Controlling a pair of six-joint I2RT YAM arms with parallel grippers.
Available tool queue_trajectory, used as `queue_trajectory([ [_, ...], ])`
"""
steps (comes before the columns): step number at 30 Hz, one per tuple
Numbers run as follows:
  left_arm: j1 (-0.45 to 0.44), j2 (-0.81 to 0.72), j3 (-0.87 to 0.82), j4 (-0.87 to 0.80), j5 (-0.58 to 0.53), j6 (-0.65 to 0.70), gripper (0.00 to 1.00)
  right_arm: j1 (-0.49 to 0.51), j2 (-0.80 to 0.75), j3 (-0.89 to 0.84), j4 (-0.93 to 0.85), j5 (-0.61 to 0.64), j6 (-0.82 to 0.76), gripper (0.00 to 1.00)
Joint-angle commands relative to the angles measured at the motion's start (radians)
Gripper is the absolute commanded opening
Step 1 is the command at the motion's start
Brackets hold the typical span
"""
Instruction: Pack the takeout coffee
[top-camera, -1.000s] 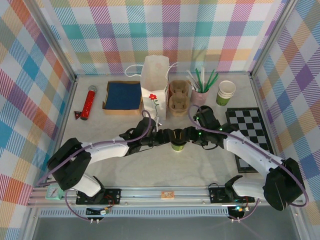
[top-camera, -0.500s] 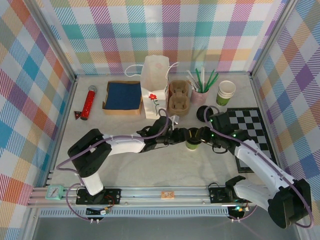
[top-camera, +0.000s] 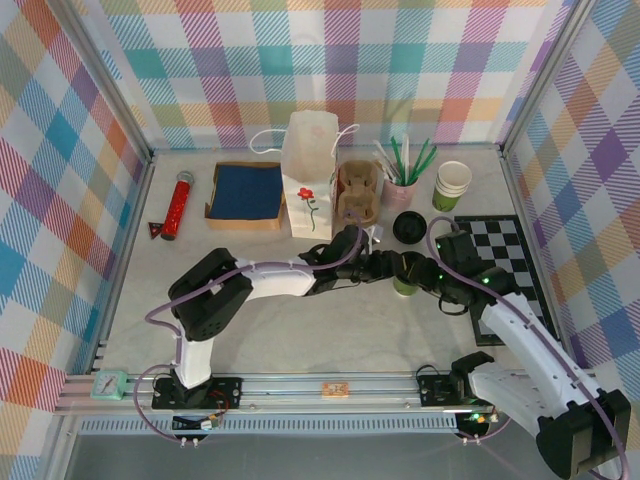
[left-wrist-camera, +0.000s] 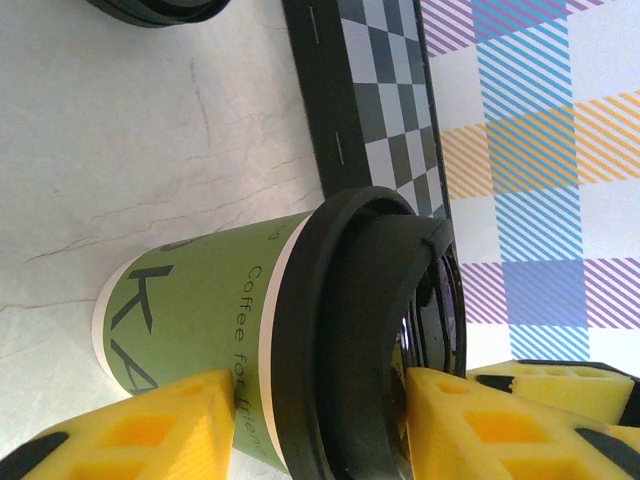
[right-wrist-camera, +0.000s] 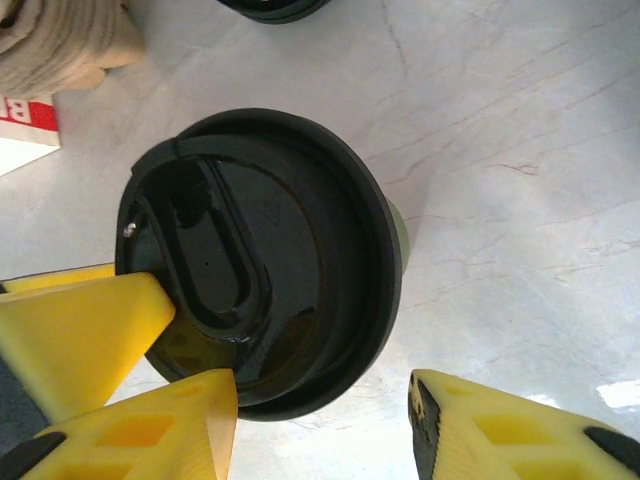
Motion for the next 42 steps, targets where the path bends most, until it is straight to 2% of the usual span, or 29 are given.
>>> queue_trajectory([
  [1, -0.014, 0.054, 0.031, -0.071, 0.014, 0.011, 0.47, -0.014, -0.022, 0.002, -0.05, 0.029, -0.011, 0.5],
  [6, -0.015, 0.074, 0.072, -0.087, 0.017, 0.015, 0.49, -0.021, -0.036, 0.03, -0.076, 0.039, -0.026, 0.54],
  [12, -0.015, 0.058, 0.107, -0.13, 0.018, 0.044, 0.68, -0.023, -0.05, 0.07, -0.098, 0.044, -0.063, 0.59],
  [21, -0.009, 0.009, 0.161, -0.232, 0.007, 0.113, 0.79, -0.023, -0.061, 0.142, -0.14, 0.066, -0.127, 0.63],
  [28, 0.037, -0.051, 0.189, -0.322, 0.004, 0.167, 0.96, -0.022, -0.064, 0.236, -0.145, 0.106, -0.239, 0.7],
  [36, 0.09, -0.188, 0.207, -0.385, 0.025, 0.217, 1.0, -0.022, 0.006, 0.357, -0.065, 0.026, -0.409, 0.75],
  [39, 0.136, -0.286, 0.173, -0.419, 0.031, 0.241, 1.0, -0.021, 0.063, 0.423, -0.052, -0.046, -0.514, 0.75],
  [42, 0.218, -0.401, 0.09, -0.438, 0.028, 0.249, 0.99, -0.021, 0.135, 0.515, -0.067, -0.131, -0.653, 0.75],
])
